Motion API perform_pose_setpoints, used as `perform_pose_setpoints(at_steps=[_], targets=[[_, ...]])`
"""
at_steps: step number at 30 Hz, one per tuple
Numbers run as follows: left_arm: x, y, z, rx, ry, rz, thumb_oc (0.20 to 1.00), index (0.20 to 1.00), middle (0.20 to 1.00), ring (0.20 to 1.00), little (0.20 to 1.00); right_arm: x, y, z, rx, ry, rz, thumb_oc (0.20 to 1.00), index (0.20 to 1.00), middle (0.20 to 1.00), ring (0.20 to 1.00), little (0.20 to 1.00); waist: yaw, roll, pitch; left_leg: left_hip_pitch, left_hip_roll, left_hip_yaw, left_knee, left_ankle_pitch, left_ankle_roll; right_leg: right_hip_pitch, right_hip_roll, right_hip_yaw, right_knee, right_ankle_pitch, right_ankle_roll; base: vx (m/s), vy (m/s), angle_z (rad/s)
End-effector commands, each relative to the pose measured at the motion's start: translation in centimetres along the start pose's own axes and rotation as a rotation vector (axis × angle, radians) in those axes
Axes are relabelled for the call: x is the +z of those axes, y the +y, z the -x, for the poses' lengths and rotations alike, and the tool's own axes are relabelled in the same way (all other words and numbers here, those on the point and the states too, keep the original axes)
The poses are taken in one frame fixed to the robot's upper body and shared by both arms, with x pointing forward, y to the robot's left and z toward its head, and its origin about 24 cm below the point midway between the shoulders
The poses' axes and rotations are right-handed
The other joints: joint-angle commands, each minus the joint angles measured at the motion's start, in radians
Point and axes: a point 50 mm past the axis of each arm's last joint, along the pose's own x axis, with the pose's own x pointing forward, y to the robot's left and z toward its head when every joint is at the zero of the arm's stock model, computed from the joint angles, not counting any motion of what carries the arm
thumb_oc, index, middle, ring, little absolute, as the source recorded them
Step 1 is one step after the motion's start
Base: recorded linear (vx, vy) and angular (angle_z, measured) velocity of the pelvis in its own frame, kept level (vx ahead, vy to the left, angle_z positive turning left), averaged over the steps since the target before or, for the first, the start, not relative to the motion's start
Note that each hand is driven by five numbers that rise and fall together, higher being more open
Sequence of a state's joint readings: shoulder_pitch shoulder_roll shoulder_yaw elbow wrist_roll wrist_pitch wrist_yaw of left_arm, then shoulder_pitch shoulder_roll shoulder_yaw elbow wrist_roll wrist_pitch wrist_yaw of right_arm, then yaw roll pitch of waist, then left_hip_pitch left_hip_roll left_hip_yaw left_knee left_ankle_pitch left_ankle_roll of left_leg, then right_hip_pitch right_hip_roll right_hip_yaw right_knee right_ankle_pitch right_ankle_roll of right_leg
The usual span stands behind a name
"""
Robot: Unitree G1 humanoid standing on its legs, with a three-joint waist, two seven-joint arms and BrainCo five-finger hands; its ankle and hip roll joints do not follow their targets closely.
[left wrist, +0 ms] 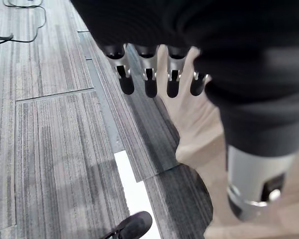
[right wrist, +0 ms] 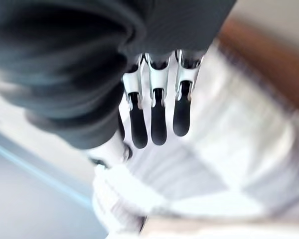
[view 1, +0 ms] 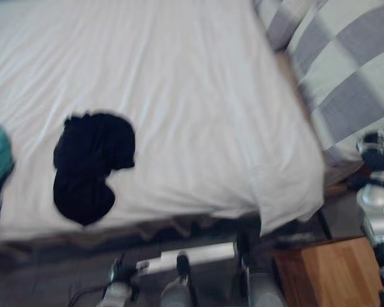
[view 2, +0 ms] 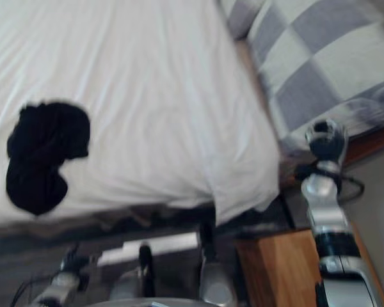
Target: Tidy up the quilt and then pick up the clothes from the bed and put them into the laundry hamper.
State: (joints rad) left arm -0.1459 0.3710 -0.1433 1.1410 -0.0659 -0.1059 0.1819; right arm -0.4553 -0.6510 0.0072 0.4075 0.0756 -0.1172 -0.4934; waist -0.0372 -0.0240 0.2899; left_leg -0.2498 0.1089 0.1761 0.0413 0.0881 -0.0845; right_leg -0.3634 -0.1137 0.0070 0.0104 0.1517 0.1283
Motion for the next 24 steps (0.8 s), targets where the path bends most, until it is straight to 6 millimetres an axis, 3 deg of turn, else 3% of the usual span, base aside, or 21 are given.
perform_pose_setpoints(at_steps=[1, 2, 3, 4, 5, 6, 7, 8, 9, 10, 11, 12, 13, 15, 16, 17, 18, 21, 23, 24], targets=[[2.3, 3.2, -0.9, 0.108, -0.056, 0.051, 1.0, 1.0, 1.0, 1.0, 1.0, 0.4, 0.4, -1.0, -0.006, -0.01, -0.015, 0.2, 0.2, 0.2, 0.2, 0.2, 0.04, 0.013, 0.1, -0.095, 0.023, -0.058, 0.181, -0.117, -0.019, -0.041, -0.039, 0.006, 0.224, -0.177, 0.043, -0.09, -0.011, 0.02], [2.3, 3.2, -0.9, 0.109, -0.056, 0.051, 1.0, 1.0, 1.0, 1.0, 1.0, 0.4, 0.4, -1.0, -0.006, -0.01, -0.016, 0.2, 0.2, 0.2, 0.2, 0.2, 0.039, 0.013, 0.097, -0.101, 0.023, -0.059, 0.185, -0.119, -0.019, -0.045, -0.039, 0.006, 0.227, -0.179, 0.042, -0.08, -0.014, 0.09], [2.4, 3.4, -0.9, 0.115, -0.053, 0.059, 1.0, 1.0, 1.0, 1.0, 1.0, -0.9, 0.8, -0.4, 0.019, 0.043, 0.0, 0.2, 0.2, 0.2, 0.2, 0.2, 0.04, 0.015, 0.103, -0.119, 0.024, -0.064, 0.205, -0.126, -0.017, -0.064, -0.039, 0.004, 0.25, -0.188, 0.04, -0.05, -0.002, 0.32], [2.2, 3.6, -0.9, 0.124, -0.042, 0.07, 1.0, 1.0, 1.0, 1.0, 1.0, -4.4, 1.6, 1.8, 0.075, 0.183, 0.043, 0.2, 0.2, 0.2, 0.2, 0.2, 0.039, 0.021, 0.121, -0.137, 0.026, -0.071, 0.238, -0.14, -0.013, -0.085, -0.039, 0.004, 0.292, -0.203, 0.035, -0.06, -0.002, 0.33], [2.3, 3.6, -0.9, 0.124, -0.042, 0.07, 1.0, 1.0, 1.0, 1.0, 1.0, -4.4, 1.7, 1.8, 0.075, 0.183, 0.043, 0.2, 0.2, 0.2, 0.2, 0.2, 0.039, 0.021, 0.118, -0.141, 0.025, -0.071, 0.235, -0.135, -0.013, -0.088, -0.039, 0.004, 0.289, -0.199, 0.035, -0.03, 0.007, 0.3], [1.6, 4.2, -0.9, 0.141, -0.015, 0.069, 1.0, 1.0, 1.0, 1.0, 1.0, -8.3, 2.1, 5.1, 0.143, 0.338, 0.108, 0.2, 0.2, 0.2, 0.2, 0.2, 0.035, 0.019, 0.123, -0.131, 0.027, -0.076, 0.241, -0.145, -0.012, -0.077, -0.039, -0.001, 0.296, -0.209, 0.033, -0.01, 0.003, -0.06], [1.6, 4.2, -0.9, 0.141, -0.015, 0.069, 1.0, 1.0, 1.0, 1.0, 1.0, -8.3, 2.1, 5.1, 0.143, 0.338, 0.108, 0.2, 0.2, 0.2, 0.2, 0.2, 0.035, 0.019, 0.121, -0.133, 0.026, -0.076, 0.237, -0.141, -0.012, -0.079, -0.039, -0.002, 0.292, -0.205, 0.032, 0.02, 0.006, -0.19], [1.3, 4.4, -0.8, 0.148, 0.0, 0.061, 1.0, 1.0, 1.0, 1.0, 1.0, -10.0, 2.2, 6.9, 0.177, 0.406, 0.141, 0.2, 0.2, 0.2, 0.2, 0.2, 0.031, 0.016, 0.123, -0.117, 0.027, -0.077, 0.232, -0.146, -0.011, -0.064, -0.037, -0.003, 0.29, -0.209, 0.031, 0.01, 0.003, -0.15], [1.3, 4.4, -0.8, 0.148, 0.0, 0.061, 1.0, 1.0, 1.0, 1.0, 1.0, -10.0, 2.2, 6.9, 0.178, 0.406, 0.14, 0.2, 0.2, 0.2, 0.2, 0.2, 0.031, 0.015, 0.121, -0.119, 0.026, -0.077, 0.228, -0.142, -0.011, -0.066, -0.038, -0.003, 0.286, -0.205, 0.031, 0.06, 0.018, 0.14], [0.5, 4.8, -0.7, 0.149, 0.026, 0.037, 1.0, 1.0, 1.0, 1.0, 1.0, -13.2, 2.0, 11.2, 0.277, 0.543, 0.233, 0.2, 0.2, 0.2, 0.2, 0.2, 0.022, 0.011, 0.116, -0.084, 0.026, -0.076, 0.195, -0.141, -0.011, -0.032, -0.038, -0.008, 0.255, -0.204, 0.032, 0.08, 0.025, 0.28], [0.1, 4.9, -0.6, 0.148, 0.039, 0.025, 1.0, 1.0, 1.0, 1.0, 1.0, -14.9, 1.6, 13.8, 0.32, 0.635, 0.275, 0.2, 0.2, 0.2, 0.2, 0.2, 0.015, 0.008, 0.112, -0.051, 0.027, -0.07, 0.173, -0.142, -0.012, -0.004, -0.038, -0.011, 0.241, -0.203, 0.034, 0.17, 0.019, 0.22], [0.2, 4.2, -0.6, 0.12, 0.028, 0.004, 1.0, 1.0, 1.0, 1.0, 1.0, -17.6, 0.1, 19.1, 0.396, 0.814, 0.347, 0.2, 0.2, 0.2, 0.2, 0.2, 0.004, -0.003, 0.094, 0.003, 0.027, -0.066, 0.123, -0.136, -0.012, 0.059, -0.039, -0.021, 0.185, -0.195, 0.037, 0.13, 0.005, 0.02], [0.2, 4.2, -0.6, 0.121, 0.028, 0.004, 1.0, 1.0, 1.0, 1.0, 1.0, -17.6, 0.1, 19.1, 0.396, 0.814, 0.347, 0.2, 0.2, 0.2, 0.2, 0.2, 0.004, -0.003, 0.092, 0.001, 0.027, -0.066, 0.12, -0.133, -0.011, 0.058, -0.039, -0.022, 0.182, -0.192, 0.037, 0.13, -0.01, -0.01], [0.0, 3.2, -0.5, 0.098, 0.043, 0.006, 1.0, 1.0, 1.0, 1.0, 1.0, -19.2, -0.5, 24.0, 0.49, 0.968, 0.395, 0.2, 0.2, 0.2, 0.2, 0.2, -0.001, -0.008, 0.074, 0.051, 0.022, -0.066, 0.079, -0.125, -0.01, 0.112, -0.035, -0.03, 0.144, -0.187, 0.035, 0.14, -0.025, 0.07], [-0.3, 2.4, -0.4, 0.071, 0.047, -0.007, 1.0, 1.0, 1.0, 1.0, 1.0, -20.5, -1.7, 28.2, 0.566, 1.125, 0.465, 1.0, 1.0, 1.0, 1.0, 1.0, -0.002, -0.007, 0.052, 0.09, 0.01, -0.063, 0.035, -0.112, -0.009, 0.159, -0.038, -0.04, 0.099, -0.174, 0.034, 0.15, -0.028, 0.07], [-0.3, 2.4, -0.4, 0.071, 0.047, -0.007, 1.0, 1.0, 1.0, 1.0, 1.0, -20.5, -1.7, 28.2, 0.566, 1.125, 0.464, 1.0, 1.0, 1.0, 1.0, 1.0, -0.002, -0.007, 0.054, 0.093, 0.01, -0.063, 0.033, -0.111, -0.009, 0.162, -0.038, -0.041, 0.097, -0.174, 0.034, 0.16, -0.03, 0.07], [0.0, 1.4, -0.4, 0.043, 0.033, -0.012, 1.0, 1.0, 1.0, 1.0, 1.0, -20.9, -2.6, 31.1, 0.64, 1.227, 0.524, 1.0, 1.0, 1.0, 1.0, 1.0, 0.003, -0.001, 0.038, 0.112, -0.008, -0.06, 0.018, -0.104, -0.01, 0.211, -0.057, -0.064, 0.039, -0.154, 0.037, 0.07, -0.015, 0.0], [0.8, 0.3, -0.4, 0.009, -0.003, -0.033, 1.0, 1.0, 1.0, 1.0, 1.0, -21.0, -2.9, 32.7, 0.686, 1.275, 0.552, 1.0, 1.0, 1.0, 1.0, 1.0, 0.004, 0.0, 0.038, 0.109, -0.014, -0.035, 0.058, -0.107, -0.024, 0.263, -0.089, -0.103, -0.011, -0.147, 0.038, 0.02, 0.028, 0.2], [1.4, -0.4, -0.4, -0.006, -0.035, -0.048, 1.0, 1.0, 1.0, 1.0, 1.0, -20.7, -1.6, 31.8, 0.716, 1.223, 0.542, 1.0, 1.0, 1.0, 1.0, 1.0, 0.01, -0.008, 0.039, 0.105, -0.008, -0.035, 0.121, -0.104, -0.055, 0.298, -0.117, -0.112, -0.039, -0.138, 0.04, -0.03, 0.184, 0.44], [1.3, -0.7, -0.3, -0.011, -0.038, -0.064, 1.0, 1.0, 1.0, 1.0, 1.0, -20.6, -1.2, 30.9, 0.708, 1.194, 0.525, 1.0, 1.0, 1.0, 1.0, 1.0, 0.009, -0.015, 0.034, 0.118, 0.02, -0.025, 0.111, -0.097, -0.065, 0.309, -0.14, -0.117, -0.049, -0.13, 0.048, -0.02, 0.303, 0.4]])
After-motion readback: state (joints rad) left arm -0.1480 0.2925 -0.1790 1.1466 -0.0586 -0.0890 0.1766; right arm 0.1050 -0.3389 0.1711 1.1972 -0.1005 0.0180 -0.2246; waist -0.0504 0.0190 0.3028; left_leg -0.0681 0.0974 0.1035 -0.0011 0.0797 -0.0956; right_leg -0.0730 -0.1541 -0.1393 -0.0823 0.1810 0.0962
